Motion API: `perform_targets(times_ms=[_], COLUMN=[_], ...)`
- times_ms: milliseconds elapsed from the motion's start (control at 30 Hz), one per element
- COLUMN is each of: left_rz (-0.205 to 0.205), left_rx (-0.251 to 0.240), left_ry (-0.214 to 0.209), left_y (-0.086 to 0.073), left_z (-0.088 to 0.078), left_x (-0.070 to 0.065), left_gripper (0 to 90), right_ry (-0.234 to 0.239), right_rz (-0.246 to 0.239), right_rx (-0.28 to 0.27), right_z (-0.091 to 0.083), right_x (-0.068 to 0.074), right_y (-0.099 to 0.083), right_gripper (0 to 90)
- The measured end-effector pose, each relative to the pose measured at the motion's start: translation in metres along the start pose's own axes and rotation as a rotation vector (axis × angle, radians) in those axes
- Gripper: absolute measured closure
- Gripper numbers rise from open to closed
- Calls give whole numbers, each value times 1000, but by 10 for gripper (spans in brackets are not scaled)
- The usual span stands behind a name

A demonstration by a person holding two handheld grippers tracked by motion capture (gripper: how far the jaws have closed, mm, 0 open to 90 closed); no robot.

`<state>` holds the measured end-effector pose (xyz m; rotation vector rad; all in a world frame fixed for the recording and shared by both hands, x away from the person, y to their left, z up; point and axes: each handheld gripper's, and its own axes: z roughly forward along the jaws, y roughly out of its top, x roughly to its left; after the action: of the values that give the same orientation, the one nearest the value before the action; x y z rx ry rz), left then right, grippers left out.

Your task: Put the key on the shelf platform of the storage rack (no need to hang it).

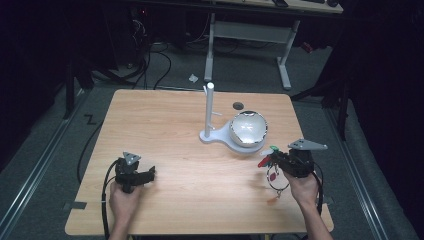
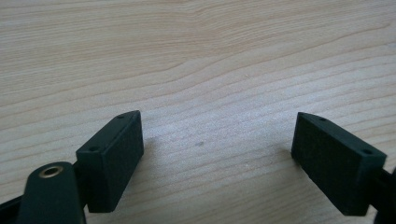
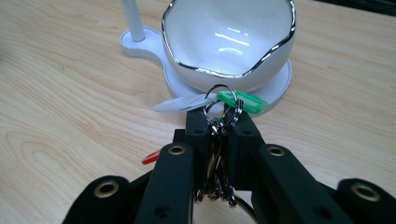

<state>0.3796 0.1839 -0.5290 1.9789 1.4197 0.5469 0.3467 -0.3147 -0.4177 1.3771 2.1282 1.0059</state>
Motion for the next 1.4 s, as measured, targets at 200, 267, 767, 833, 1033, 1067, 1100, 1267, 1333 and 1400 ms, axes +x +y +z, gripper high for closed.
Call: perform_targets(times_ms=[200,267,767,833,1033,1067,1100,1267,1333,1400], left_rz=[0,0,0,0,0,0,0,0,0,0], left_rx=[0,0,0,0,0,0,0,0,0,0], left_ry=[0,0,0,0,0,0,0,0,0,0], left_y=[0,0,0,0,0,0,0,0,0,0], left_z=[0,0,0,0,0,0,0,0,0,0], left_x=[0,0,0,0,0,0,0,0,0,0], left_gripper=[172,172,171,172,171,172,171,172,171,172], right_ry=[11,16,31,31,36,35,35,35,35,36], right_rz=[-17,-27,-53,-59,-76,-84,-84,-99,-101,-94], right_rx=[-20,-33,-79,-82,-96,-102,-100,-102,-103,-107], right_z=[-9,-13,-26,-27,-29,-29,-29,-25,-23,-21], right_x=[1,1,0,0,0,0,0,0,-1,-2], right_y=[12,17,50,55,72,77,78,93,99,104], right_gripper=[818,818,818,818,818,818,818,818,818,818])
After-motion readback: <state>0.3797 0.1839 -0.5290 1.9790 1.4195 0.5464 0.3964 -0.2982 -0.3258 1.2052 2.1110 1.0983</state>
